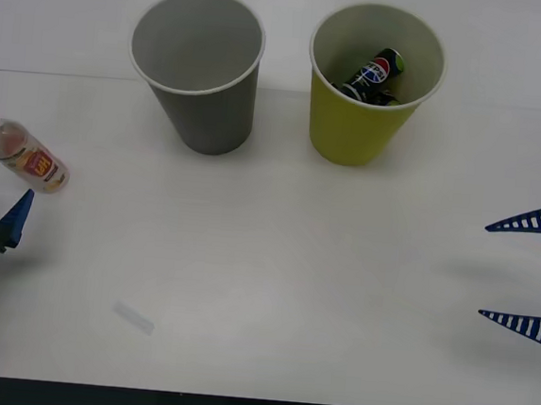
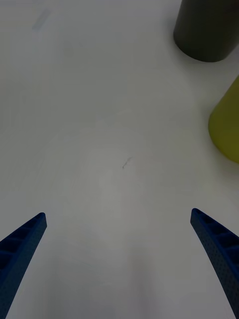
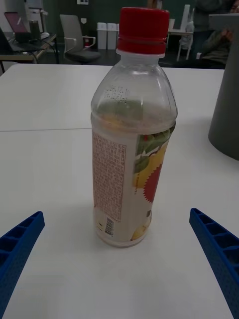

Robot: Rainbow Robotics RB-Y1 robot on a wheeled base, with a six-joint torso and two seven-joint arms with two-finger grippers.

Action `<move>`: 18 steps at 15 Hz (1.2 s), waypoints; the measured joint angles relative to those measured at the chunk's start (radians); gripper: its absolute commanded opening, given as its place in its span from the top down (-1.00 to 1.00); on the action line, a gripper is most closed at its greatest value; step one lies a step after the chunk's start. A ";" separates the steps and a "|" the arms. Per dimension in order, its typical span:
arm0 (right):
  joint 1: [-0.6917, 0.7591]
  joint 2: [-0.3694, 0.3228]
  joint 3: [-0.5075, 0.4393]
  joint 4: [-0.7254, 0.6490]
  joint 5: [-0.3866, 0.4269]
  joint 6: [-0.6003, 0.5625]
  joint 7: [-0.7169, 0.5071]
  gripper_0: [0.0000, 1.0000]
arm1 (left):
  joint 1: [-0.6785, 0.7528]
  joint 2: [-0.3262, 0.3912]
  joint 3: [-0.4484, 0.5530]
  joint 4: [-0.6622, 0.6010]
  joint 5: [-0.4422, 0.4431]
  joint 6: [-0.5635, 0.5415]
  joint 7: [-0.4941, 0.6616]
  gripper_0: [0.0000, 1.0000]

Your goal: Put the can into the green bin and the plastic bottle into the gray bin

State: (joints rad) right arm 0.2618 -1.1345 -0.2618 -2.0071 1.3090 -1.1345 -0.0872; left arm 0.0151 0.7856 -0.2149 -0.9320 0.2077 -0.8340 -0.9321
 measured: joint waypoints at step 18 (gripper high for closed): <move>0.000 0.000 0.000 0.000 0.000 0.000 0.000 -1.00 | -0.237 -0.038 -0.101 0.072 0.049 0.189 -0.023 -1.00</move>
State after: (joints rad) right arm 0.2618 -1.1345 -0.2618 -2.0071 1.3090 -1.1345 -0.0873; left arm -0.2219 0.7472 -0.3157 -0.8601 0.2564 -0.6450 -0.9547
